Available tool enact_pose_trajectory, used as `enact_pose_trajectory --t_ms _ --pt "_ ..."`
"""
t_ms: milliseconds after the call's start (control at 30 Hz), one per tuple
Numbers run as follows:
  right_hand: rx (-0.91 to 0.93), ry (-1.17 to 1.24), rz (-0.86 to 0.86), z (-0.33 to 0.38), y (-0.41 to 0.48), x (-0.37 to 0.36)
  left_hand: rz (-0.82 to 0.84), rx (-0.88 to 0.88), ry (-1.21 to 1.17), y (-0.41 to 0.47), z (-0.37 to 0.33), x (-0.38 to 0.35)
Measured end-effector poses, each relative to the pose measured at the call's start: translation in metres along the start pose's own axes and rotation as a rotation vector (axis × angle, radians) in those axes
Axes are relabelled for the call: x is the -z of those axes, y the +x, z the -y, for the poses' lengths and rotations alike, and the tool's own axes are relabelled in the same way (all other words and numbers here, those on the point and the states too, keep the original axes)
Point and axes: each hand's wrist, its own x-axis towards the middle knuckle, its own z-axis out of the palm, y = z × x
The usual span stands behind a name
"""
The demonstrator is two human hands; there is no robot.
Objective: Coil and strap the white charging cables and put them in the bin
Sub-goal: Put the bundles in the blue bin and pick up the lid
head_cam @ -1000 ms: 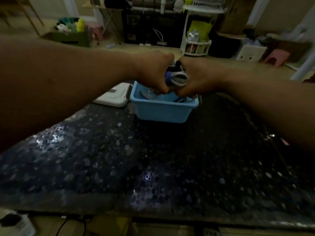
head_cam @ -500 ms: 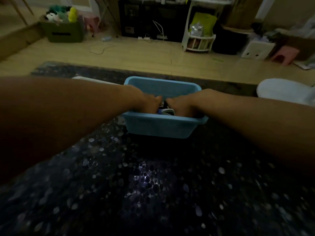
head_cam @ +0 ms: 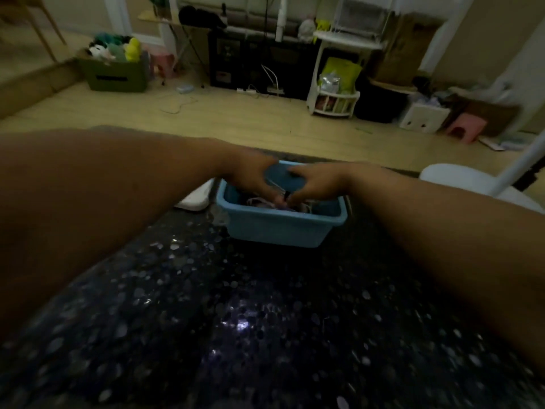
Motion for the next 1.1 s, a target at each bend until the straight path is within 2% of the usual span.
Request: enact_pose_trajectory --t_ms 67,167,267,333,433,633,800,933,1033,1100 --pt "0.004 0.105 -0.216 0.017 -0.015 0.014 -0.216 0.019 -0.089 -0.034 0.009 0.021" --pt "0.066 0.218 -0.531 0.067 -0.033 0.007 -0.524 0.154 -0.237 -0.079 0.05 0.025" --pt "0.152 0.357 -0.647 0.137 -0.035 -0.039 -0.578 0.333 -0.3 -0.118 0.109 -0.012" --pt "0.215 0.403 -0.642 0.18 -0.023 -0.078 -0.546 0.435 -0.294 -0.135 0.144 -0.045" --pt "0.219 0.42 -0.533 0.223 0.009 -0.129 -0.531 0.523 -0.296 -0.137 0.19 -0.085" --pt "-0.183 0.459 -0.443 0.221 0.1 -0.143 -0.502 0.657 -0.385 -0.098 0.27 -0.094" --pt "-0.293 0.496 -0.414 0.219 0.146 -0.136 -0.438 0.697 -0.623 -0.066 0.305 -0.094" --pt "-0.266 0.618 -0.49 0.221 0.151 -0.135 -0.574 0.711 -0.729 -0.079 0.297 -0.102" --pt "-0.125 0.619 -0.6 0.244 0.135 -0.118 -0.775 0.711 -0.898 -0.107 0.287 -0.111" --pt "-0.024 0.586 -0.697 0.262 0.113 -0.097 -0.849 0.712 -1.02 -0.127 0.273 -0.115"
